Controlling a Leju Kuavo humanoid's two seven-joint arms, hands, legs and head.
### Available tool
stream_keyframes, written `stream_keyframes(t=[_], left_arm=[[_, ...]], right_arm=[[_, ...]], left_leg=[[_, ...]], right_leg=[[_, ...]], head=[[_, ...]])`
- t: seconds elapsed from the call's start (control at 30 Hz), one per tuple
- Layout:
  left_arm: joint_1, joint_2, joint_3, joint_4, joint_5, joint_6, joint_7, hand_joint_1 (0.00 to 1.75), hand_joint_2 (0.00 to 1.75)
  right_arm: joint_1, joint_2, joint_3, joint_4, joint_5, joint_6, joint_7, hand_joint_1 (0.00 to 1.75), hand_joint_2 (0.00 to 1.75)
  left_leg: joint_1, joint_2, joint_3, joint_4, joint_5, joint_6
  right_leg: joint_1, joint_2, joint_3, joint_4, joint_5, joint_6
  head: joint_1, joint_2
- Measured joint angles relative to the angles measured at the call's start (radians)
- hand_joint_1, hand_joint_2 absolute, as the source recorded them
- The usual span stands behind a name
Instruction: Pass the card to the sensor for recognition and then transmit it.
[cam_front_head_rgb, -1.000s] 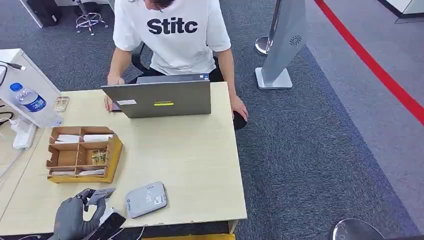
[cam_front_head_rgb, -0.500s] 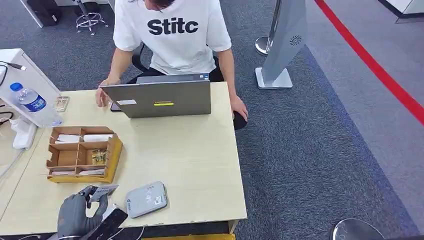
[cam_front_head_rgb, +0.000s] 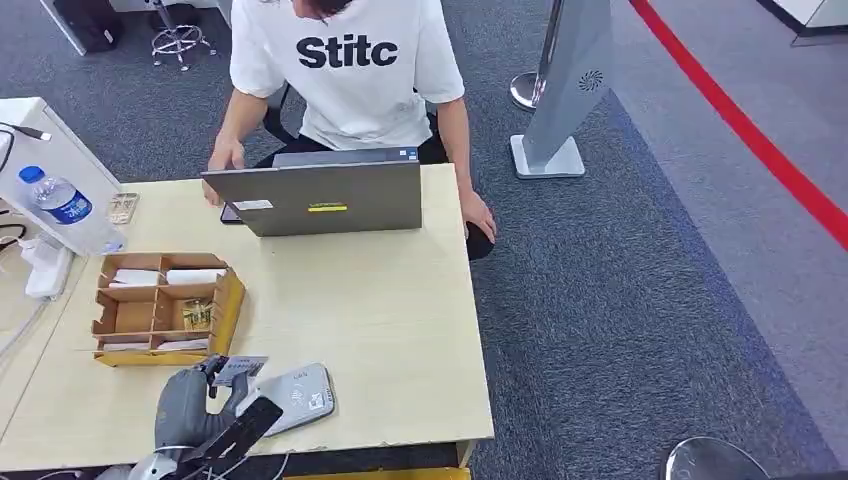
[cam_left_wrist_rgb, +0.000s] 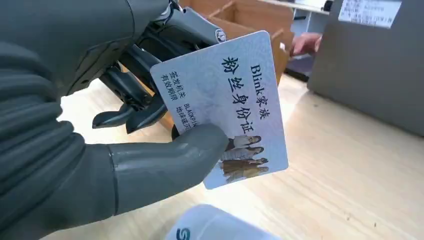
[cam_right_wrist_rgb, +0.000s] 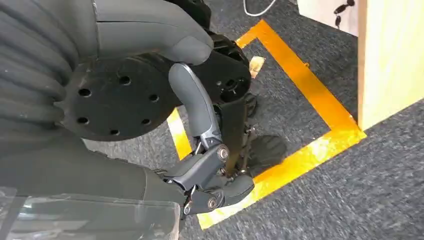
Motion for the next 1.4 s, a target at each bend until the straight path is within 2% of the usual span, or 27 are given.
stream_keyframes(t=[0.3, 0.87, 1.03, 1.13, 1.27, 1.4], left_arm=[[-0.024, -0.001, -0.013, 0.085, -0.009, -0.003, 0.01, 1.75, 1.75], [-0.025, -0.002, -0.018, 0.153, -0.012, -0.017, 0.027, 1.75, 1.75], [-0.022, -0.002, -0.019, 0.167, -0.002, 0.036, 0.013, 1.75, 1.75], [-0.003, 0.005, -0.019, 0.125, 0.022, 0.111, -0.012, 1.75, 1.75], [-0.006, 0.033, 0.002, -0.015, 0.023, 0.179, -0.018, 1.75, 1.75], [-0.061, 0.086, 0.051, -0.107, -0.025, 0.198, 0.004, 1.75, 1.75]], right_arm=[[0.0, 0.003, 0.0, 0.0, 0.014, -0.01, 0.007, 0.0, 1.75], [0.004, 0.009, 0.002, 0.0, 0.022, -0.007, 0.013, 0.0, 1.75], [0.005, 0.011, 0.003, 0.0, 0.029, -0.001, 0.011, 0.0, 1.75], [0.007, 0.011, 0.003, 0.001, 0.026, 0.002, 0.003, 0.0, 1.75], [0.009, 0.012, 0.003, 0.002, 0.028, 0.002, -0.003, 0.0, 1.75], [0.009, 0.012, 0.003, 0.002, 0.035, 0.005, -0.008, 0.0, 1.75]], left_leg=[[0.0, 0.0, 0.001, 0.0, 0.0, 0.0], [0.0, -0.001, 0.003, 0.0, 0.0, 0.0], [0.0, -0.001, 0.003, 0.0, 0.0, 0.0], [0.0, 0.0, 0.003, 0.0, 0.0, 0.0], [0.001, -0.001, 0.003, 0.0, 0.0, 0.0], [0.001, -0.001, 0.003, 0.0, 0.001, -0.002]], right_leg=[[0.0, 0.0, 0.001, 0.0, 0.0, 0.0], [0.0, -0.001, 0.004, 0.0, 0.0, 0.0], [0.0, -0.001, 0.004, 0.0, 0.0, 0.0], [0.0, 0.0, 0.003, 0.0, 0.0, 0.0], [0.0, -0.001, 0.003, 0.0, 0.0, 0.0], [0.001, -0.001, 0.003, 0.0, 0.0, 0.0]], head=[[0.0, 0.0], [0.001, 0.0], [0.0, 0.0], [0.0, 0.0], [0.0, 0.0], [0.0, 0.0]])
